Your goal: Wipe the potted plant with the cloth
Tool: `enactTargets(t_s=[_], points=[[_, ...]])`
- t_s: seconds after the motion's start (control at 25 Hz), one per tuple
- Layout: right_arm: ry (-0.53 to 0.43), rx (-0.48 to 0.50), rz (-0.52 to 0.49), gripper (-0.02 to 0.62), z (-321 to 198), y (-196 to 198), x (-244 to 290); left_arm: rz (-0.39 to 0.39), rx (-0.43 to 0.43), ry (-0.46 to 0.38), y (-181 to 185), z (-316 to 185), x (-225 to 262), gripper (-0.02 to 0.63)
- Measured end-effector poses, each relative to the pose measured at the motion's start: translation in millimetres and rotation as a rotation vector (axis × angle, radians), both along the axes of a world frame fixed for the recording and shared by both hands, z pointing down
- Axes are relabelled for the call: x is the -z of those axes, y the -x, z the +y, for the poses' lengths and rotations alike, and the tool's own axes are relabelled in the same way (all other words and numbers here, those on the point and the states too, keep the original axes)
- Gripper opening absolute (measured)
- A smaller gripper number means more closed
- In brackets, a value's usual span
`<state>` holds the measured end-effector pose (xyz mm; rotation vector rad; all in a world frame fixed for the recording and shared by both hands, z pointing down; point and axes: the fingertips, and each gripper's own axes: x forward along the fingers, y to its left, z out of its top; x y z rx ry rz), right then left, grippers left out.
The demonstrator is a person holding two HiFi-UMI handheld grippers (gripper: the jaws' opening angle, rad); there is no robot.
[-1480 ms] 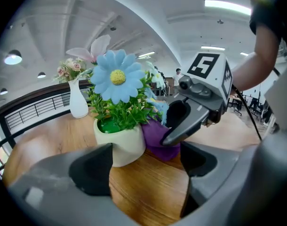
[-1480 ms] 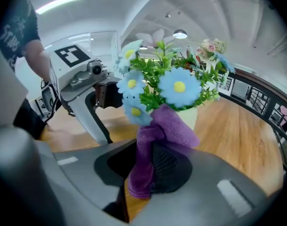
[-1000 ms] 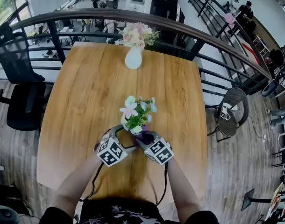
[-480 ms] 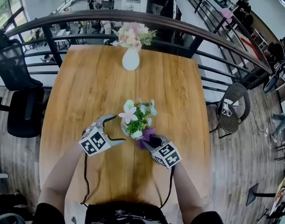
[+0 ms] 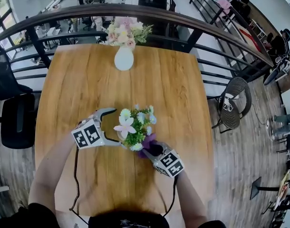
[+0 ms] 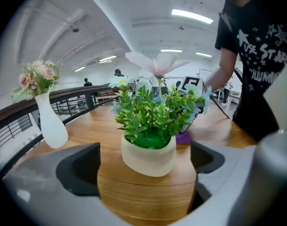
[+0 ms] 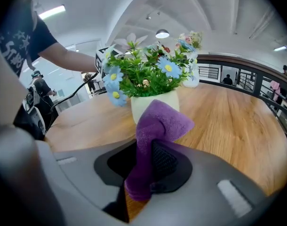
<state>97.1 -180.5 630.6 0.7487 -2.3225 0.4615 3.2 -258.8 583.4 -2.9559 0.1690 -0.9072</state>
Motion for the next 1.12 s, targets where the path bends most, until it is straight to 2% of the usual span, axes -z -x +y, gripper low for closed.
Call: enactTargets(t_s=[0.08, 0.4, 0.56, 0.64, 0.8, 1.0, 1.12], points=[[0.009, 0.005, -0.001, 0.084, -0.4, 0.4, -0.8, 0.004, -0.048, 0.002, -6.8, -1.6, 1.3, 0.611], [0.006, 0.014, 0.009, 0.086, -2.2, 3.5, -3.1, -0.078, -0.173, 0.014, -29.4, 0.8, -30.3, 0.611], [0.001, 0.010, 0.002, 0.084, -3.4, 3.6, -2.3, -0.094, -0.181, -0.005, -35.6, 0.1, -36.0, 0.605], [-0.001, 0.007, 0.004, 0.086, -3.4, 3.4, -2.2, -0.095, -0.165, -0.006, -36.8, -0.5, -37.3, 0.551], [-0.008, -0.011, 0.002, 0.086, -5.0, 1.6, 0.8, -0.102, -0.118, -0.003, -35.7, -1.2, -38.2, 0.549], [-0.046, -0.091, -0.038, 0.084, -17.5, -16.7, 17.9, -0.073, 0.041, 0.010, -32.9, -0.9, -37.7, 0.548], [-0.091, -0.109, -0.029, 0.084, -36.4, -27.8, 27.2, -0.063, 0.136, 0.016, -30.7, 1.1, -37.8, 0.548]])
